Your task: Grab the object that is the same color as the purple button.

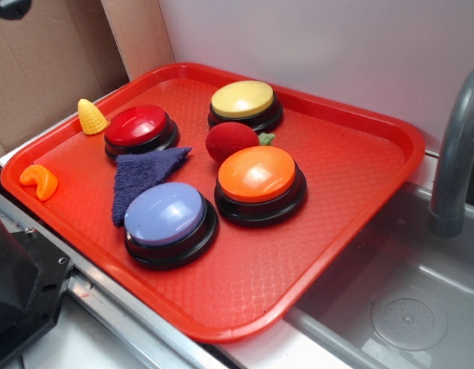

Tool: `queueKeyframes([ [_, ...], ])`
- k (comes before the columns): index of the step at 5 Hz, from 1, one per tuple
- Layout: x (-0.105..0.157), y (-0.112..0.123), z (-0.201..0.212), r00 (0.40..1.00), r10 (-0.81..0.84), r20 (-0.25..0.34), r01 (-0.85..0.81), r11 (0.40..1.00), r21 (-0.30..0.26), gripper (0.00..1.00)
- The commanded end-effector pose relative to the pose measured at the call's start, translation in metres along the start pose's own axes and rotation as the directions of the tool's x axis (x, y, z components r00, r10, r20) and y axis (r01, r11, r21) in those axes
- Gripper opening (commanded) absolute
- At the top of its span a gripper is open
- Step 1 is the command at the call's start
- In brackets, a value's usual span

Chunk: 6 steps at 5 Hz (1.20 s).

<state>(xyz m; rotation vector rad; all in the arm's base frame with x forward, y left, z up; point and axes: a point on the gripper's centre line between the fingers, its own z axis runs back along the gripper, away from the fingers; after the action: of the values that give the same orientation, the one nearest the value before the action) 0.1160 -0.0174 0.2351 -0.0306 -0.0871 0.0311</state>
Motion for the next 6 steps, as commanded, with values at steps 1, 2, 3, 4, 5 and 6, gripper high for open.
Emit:
queueKeyframes([
  [1, 0.0, 0.0, 0.0, 1.0, 0.0, 0.0, 0.0, 1.0, 0.0, 1.0],
  [2, 0.006, -0.001, -0.011, 0.994, 0.113, -0.016, -0.113, 0.993, -0.044, 1.0],
  [3, 0.014, -0.001, -0.028, 0.978, 0.209, -0.025, -0.21, 0.976, -0.051, 1.0],
  [4, 0.022, 0.003, -0.05, 0.933, 0.358, -0.018, -0.358, 0.928, -0.099, 1.0],
  [5, 0.03, 0.009, -0.068, 0.892, 0.451, -0.002, -0.449, 0.889, -0.089, 1.0],
  [6, 0.037, 0.015, -0.087, 0.846, 0.533, 0.019, -0.528, 0.842, -0.108, 1.0],
])
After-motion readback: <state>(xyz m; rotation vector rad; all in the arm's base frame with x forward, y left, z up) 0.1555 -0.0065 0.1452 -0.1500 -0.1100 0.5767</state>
